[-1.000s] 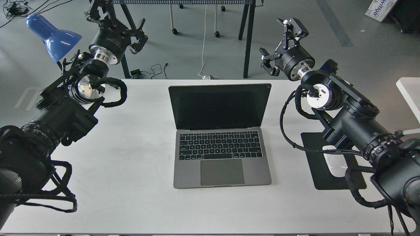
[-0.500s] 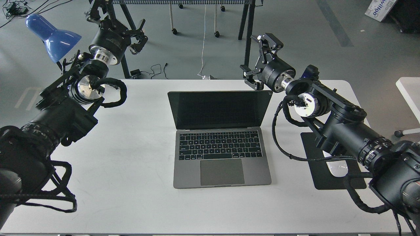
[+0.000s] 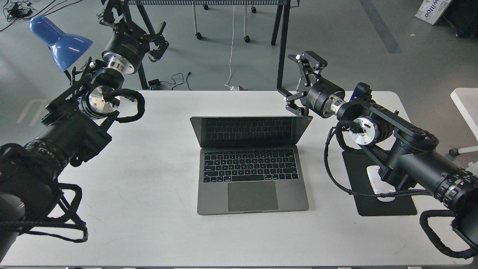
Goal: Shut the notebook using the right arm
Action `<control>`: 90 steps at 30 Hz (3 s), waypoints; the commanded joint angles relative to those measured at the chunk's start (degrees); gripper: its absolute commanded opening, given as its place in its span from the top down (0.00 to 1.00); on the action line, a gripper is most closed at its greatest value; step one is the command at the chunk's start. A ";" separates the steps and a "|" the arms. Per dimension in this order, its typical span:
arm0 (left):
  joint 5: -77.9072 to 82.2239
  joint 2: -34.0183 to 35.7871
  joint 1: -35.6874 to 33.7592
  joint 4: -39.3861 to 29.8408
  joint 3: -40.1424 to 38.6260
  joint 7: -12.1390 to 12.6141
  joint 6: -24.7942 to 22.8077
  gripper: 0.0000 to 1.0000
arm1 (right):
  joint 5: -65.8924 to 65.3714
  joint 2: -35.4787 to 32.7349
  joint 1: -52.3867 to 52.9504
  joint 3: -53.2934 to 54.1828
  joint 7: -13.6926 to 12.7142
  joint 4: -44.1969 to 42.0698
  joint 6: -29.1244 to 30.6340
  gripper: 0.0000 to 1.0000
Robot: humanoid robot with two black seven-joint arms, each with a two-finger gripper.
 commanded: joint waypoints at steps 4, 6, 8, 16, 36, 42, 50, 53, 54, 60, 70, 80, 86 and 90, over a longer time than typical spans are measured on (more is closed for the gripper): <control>-0.01 0.10 0.00 -0.01 0.00 0.09 0.00 0.00 | -0.07 -2.50 -3.72 -0.94 0.00 5.76 -0.01 0.00; -0.01 0.01 0.00 -0.01 0.00 0.09 0.00 0.00 | -0.07 -2.85 -4.87 -1.81 0.00 6.99 -0.01 0.00; -0.01 0.01 0.00 -0.01 0.00 0.09 0.00 0.00 | 0.02 -3.91 -5.23 -2.26 0.09 7.87 0.17 0.00; -0.01 0.10 0.00 0.08 0.00 0.09 0.00 0.00 | 0.02 -6.11 -7.25 -2.61 0.35 11.83 0.61 0.00; -0.01 0.01 0.00 -0.01 0.00 -0.09 0.00 0.00 | -1.12 -7.52 -15.50 -2.87 0.44 15.26 0.87 0.00; -0.01 0.10 0.00 -0.01 0.00 -0.09 0.00 0.00 | -1.12 -7.52 -17.35 -3.49 0.61 15.35 0.87 0.00; -0.01 0.01 0.00 -0.01 0.00 -0.09 0.00 0.00 | -5.42 -7.25 -18.85 -3.66 0.61 15.17 0.52 0.00; -0.01 0.01 0.00 -0.01 0.00 -0.09 0.00 0.00 | -7.97 -6.99 -20.25 -3.66 0.61 15.17 0.43 0.00; -0.01 0.01 0.00 -0.01 0.08 -0.09 0.00 0.00 | -8.33 -6.90 -20.60 -3.66 0.61 15.17 0.43 0.00; -0.01 0.01 0.00 -0.01 0.00 -0.09 0.00 0.00 | -8.51 -6.64 -21.31 -4.63 0.61 14.73 0.34 0.00; -0.01 0.01 0.00 -0.01 0.00 -0.09 0.00 0.00 | -8.51 -6.11 -20.70 -4.81 0.61 12.28 0.17 0.00; -0.01 -0.07 0.00 -0.01 0.00 -0.09 0.00 0.00 | -8.51 -5.67 -21.13 -5.69 0.61 11.31 0.17 0.00; -0.01 -0.16 0.00 -0.01 0.08 -0.09 0.00 0.00 | -8.51 -5.67 -21.22 -5.69 0.61 11.31 0.17 0.00; -0.01 -0.16 0.00 -0.01 0.00 -0.09 0.00 0.00 | -8.51 -5.67 -21.22 -5.77 0.61 11.57 0.17 0.00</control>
